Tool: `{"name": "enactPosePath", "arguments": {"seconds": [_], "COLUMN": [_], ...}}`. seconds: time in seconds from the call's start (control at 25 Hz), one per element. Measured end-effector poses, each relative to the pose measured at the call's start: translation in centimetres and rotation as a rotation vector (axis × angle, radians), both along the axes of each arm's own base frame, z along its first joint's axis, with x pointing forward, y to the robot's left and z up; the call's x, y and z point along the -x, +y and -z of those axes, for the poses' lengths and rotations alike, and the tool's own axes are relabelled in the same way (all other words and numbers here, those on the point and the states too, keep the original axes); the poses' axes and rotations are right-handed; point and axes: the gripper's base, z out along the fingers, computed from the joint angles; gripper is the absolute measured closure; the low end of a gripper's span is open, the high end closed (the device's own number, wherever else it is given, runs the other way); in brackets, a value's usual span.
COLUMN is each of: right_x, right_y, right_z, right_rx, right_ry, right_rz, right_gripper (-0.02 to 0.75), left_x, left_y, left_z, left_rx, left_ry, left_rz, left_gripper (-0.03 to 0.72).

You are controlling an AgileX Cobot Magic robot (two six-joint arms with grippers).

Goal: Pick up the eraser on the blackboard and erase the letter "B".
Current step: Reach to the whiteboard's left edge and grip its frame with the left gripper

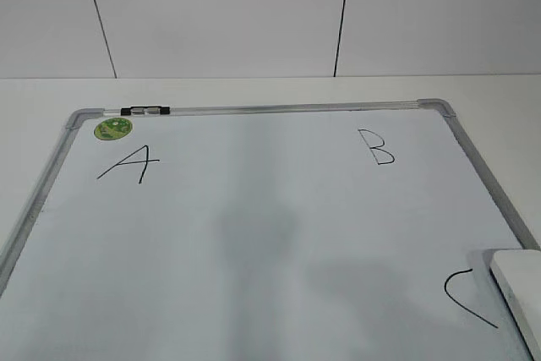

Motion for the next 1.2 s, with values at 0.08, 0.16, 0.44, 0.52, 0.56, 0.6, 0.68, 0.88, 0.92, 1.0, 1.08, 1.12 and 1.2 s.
{"name": "enactPosePath", "arguments": {"seconds": [0.08,0.16,0.44,0.52,0.56,0.6,0.68,0.88,0.92,1.0,1.08,1.12,1.2], "right_x": [0.0,0.0,0.0,0.0,0.0,0.0,0.0,0.02,-0.01,-0.17,-0.36,-0.43,-0.55], "right_y": [0.0,0.0,0.0,0.0,0.0,0.0,0.0,0.04,0.1,0.29,0.5,0.59,0.69], "right_z": [0.0,0.0,0.0,0.0,0.0,0.0,0.0,-0.06,-0.06,-0.09,-0.11,-0.11,-0.09], "right_rx": [0.0,0.0,0.0,0.0,0.0,0.0,0.0,-0.005,-0.009,-0.027,-0.045,-0.053,-0.061], "right_ry": [0.0,0.0,0.0,0.0,0.0,0.0,0.0,-0.002,0.0,0.011,0.028,0.034,0.051], "right_rz": [0.0,0.0,0.0,0.0,0.0,0.0,0.0,-0.003,-0.006,-0.019,-0.031,-0.037,-0.043], "right_gripper": [0.154,0.154,0.154,0.154,0.154,0.154,0.154,0.154,0.154,0.154,0.154,0.154,0.154], "left_x": [0.0,0.0,0.0,0.0,0.0,0.0,0.0,0.0,0.0,0.0,0.0,0.0,0.0], "left_y": [0.0,0.0,0.0,0.0,0.0,0.0,0.0,0.0,0.0,0.0,0.0,0.0,0.0], "left_z": [0.0,0.0,0.0,0.0,0.0,0.0,0.0,0.0,0.0,0.0,0.0,0.0,-0.01], "left_rx": [0.0,0.0,0.0,0.0,0.0,0.0,0.0,0.0,0.0,0.0,0.0,0.0,0.0], "left_ry": [0.0,0.0,0.0,0.0,0.0,0.0,0.0,0.0,0.0,0.0,0.0,0.0,-0.001], "left_rz": [0.0,0.0,0.0,0.0,0.0,0.0,0.0,0.0,0.0,0.0,0.0,0.0,0.0], "left_gripper": [0.452,0.452,0.452,0.452,0.452,0.452,0.452,0.452,0.452,0.452,0.452,0.452,0.452]}}
